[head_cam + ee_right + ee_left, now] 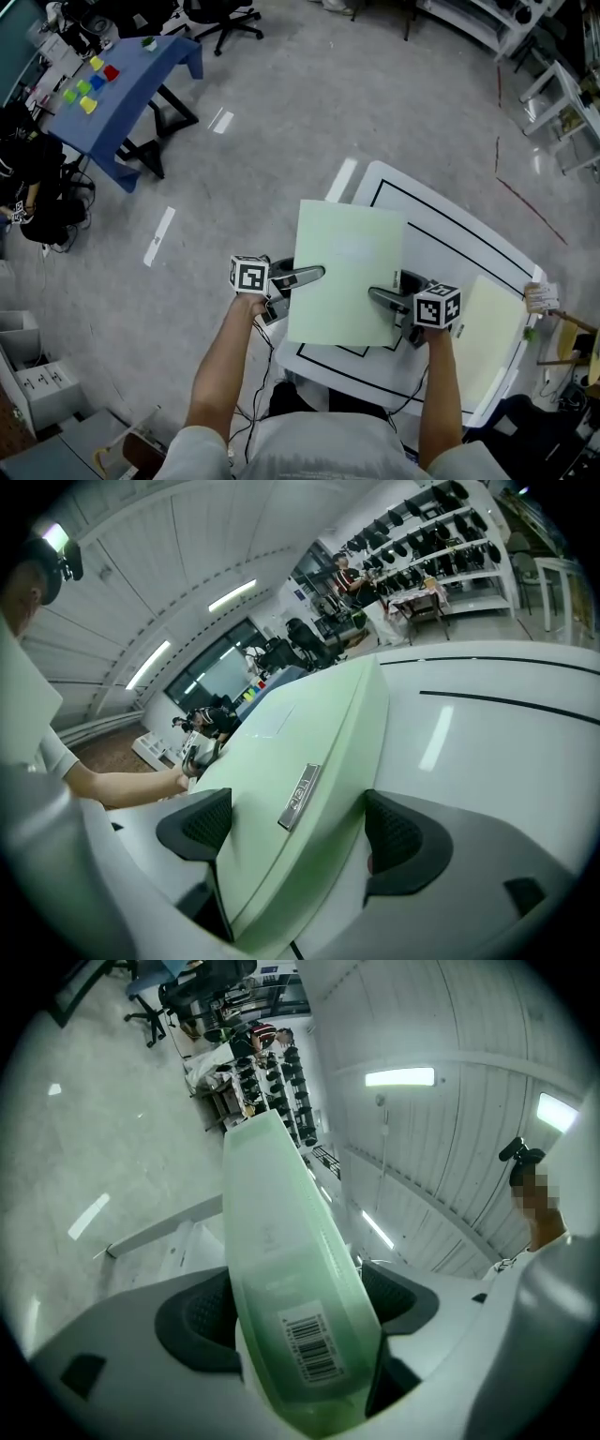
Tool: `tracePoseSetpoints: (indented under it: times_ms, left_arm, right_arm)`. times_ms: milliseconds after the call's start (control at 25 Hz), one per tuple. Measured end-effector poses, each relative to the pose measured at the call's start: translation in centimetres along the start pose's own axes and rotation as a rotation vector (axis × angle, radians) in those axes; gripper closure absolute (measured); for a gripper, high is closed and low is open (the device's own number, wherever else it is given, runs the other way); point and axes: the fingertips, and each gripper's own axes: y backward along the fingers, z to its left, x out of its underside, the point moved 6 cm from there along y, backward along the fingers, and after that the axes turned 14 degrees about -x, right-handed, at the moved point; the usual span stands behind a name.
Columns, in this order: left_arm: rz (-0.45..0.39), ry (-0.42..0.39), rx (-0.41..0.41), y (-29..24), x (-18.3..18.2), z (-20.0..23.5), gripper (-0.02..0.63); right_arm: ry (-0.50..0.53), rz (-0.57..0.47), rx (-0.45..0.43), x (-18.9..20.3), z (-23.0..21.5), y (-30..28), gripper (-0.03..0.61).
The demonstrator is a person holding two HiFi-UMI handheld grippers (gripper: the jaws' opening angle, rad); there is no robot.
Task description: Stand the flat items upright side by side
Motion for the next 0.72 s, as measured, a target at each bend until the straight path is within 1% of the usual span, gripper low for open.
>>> tracePoseSetpoints:
  times_ms: [200, 320, 440, 600, 720]
  left_arm:
    - [-0.043, 0.011, -0.041, 2.8, 0.0, 0.5, 0.221]
    - [-0.035, 0.008, -0.031, 4.7, 0.2, 0.1, 0.221]
    - [-0.034, 0.009, -0.021, 6.8, -0.2, -0.6, 0.231]
    - [-0.004, -0.023, -0.019, 7.9, -0.4, -2.0, 0.259]
    - [0.008, -0.053, -0.008, 8.0, -0.4, -2.9, 0.279]
  right_arm:
    - [0.054, 0.039, -0.059, -1.3, 0.7, -2.4, 0.143]
    - [0.110, 0.058, -0.106, -1.7, 1.6, -3.8, 0.143]
    - [0.161, 0.068, -0.133, -2.3, 2.9, -4.8, 0.143]
    - [0.213, 0.078, -0.131, -2.7, 4.2, -4.8, 0.143]
    - [0.230, 0.073, -0.114, -2.5, 5.0, -4.2, 0.143]
